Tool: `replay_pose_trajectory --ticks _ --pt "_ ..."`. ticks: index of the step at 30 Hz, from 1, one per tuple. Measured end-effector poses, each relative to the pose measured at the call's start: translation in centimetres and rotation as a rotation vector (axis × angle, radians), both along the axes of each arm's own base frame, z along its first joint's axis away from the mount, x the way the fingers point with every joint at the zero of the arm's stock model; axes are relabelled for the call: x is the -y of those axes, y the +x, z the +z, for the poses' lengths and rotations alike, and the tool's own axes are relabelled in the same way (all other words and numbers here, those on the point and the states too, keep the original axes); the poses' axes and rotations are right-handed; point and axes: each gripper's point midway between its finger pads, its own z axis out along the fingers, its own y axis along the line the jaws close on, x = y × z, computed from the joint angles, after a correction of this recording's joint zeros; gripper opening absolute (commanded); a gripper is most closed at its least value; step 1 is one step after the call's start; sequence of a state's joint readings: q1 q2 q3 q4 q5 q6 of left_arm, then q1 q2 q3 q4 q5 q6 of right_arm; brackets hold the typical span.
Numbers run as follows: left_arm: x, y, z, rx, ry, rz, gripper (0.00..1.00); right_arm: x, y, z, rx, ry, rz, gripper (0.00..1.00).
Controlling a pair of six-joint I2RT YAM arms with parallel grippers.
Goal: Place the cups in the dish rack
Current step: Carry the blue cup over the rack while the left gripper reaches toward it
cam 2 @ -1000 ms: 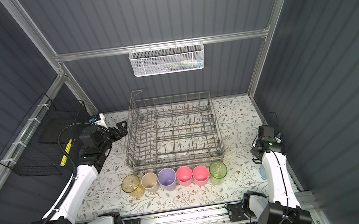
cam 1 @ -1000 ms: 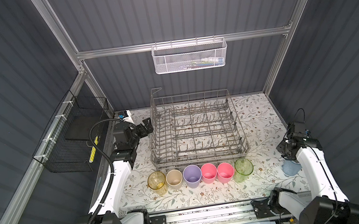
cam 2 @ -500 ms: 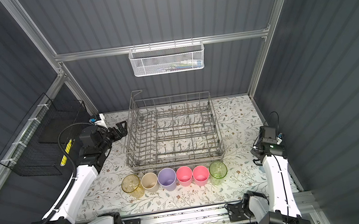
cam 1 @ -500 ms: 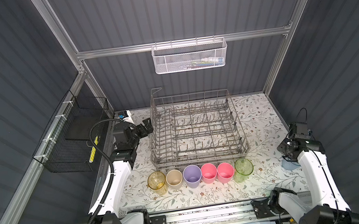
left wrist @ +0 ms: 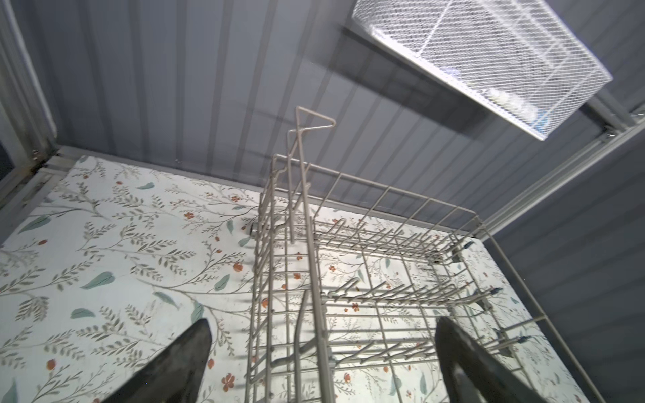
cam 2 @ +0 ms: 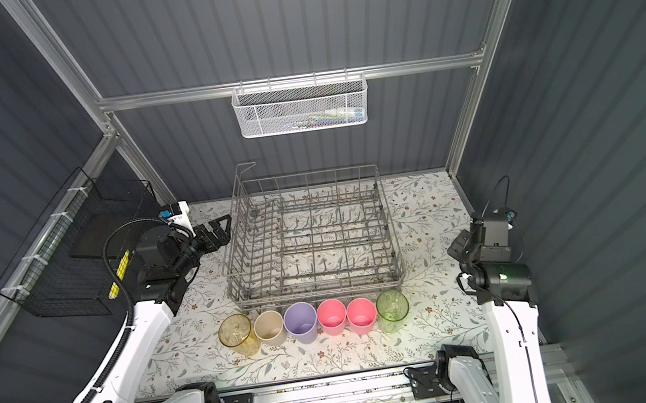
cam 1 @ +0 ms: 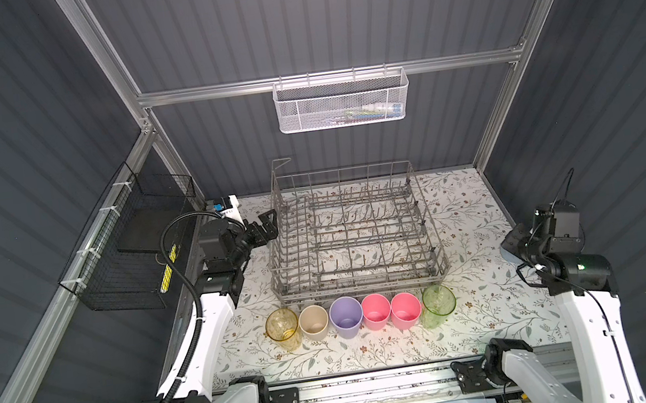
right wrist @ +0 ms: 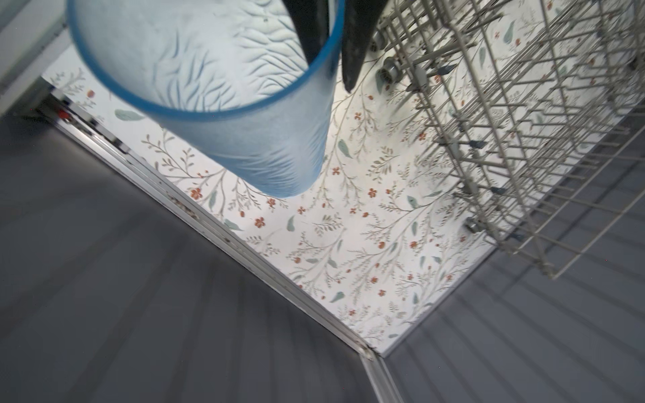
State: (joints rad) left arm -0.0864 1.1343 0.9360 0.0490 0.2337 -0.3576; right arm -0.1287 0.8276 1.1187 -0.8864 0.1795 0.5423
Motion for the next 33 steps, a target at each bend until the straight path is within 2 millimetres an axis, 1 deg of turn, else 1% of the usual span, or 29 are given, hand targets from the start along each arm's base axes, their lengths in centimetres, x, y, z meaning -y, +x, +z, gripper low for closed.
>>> replay_pose_trajectory --ticks 5,8,11,15,20,25,30,33 --pt "1.4 -0.9 2.9 0.066 -0.036 -0.086 1.0 -3.9 1.5 3.9 0.111 0.007 0.161 0.0" --pt "2.5 -1.4 4.8 0.104 -0.061 -0.155 0.99 -6.5 2.5 5.7 0.193 0.036 0.275 0.0" --pt "3.8 -1.8 6.8 0.144 -0.1 -0.238 0.99 -9.2 3.6 7.1 0.261 0.078 0.391 0.0" --pt "6.0 -2.3 8.0 0.168 -0.162 -0.367 0.99 -12.7 5.3 8.5 0.326 0.147 0.537 0.0" --pt "8.7 -2.4 8.0 0.156 -0.22 -0.512 0.99 -17.1 7.1 10.0 0.408 0.267 0.728 0.0" --pt "11.5 -2.6 7.8 0.135 -0.25 -0.637 0.99 -21.1 8.1 11.4 0.485 0.419 0.9 0.0" --pt "14.6 -2.9 7.3 0.111 -0.265 -0.764 0.99 -24.6 8.8 11.9 0.508 0.567 1.053 0.0" --pt "16.2 -3.3 6.8 0.097 -0.271 -0.836 0.99 -26.2 8.9 11.9 0.506 0.642 1.126 0.0"
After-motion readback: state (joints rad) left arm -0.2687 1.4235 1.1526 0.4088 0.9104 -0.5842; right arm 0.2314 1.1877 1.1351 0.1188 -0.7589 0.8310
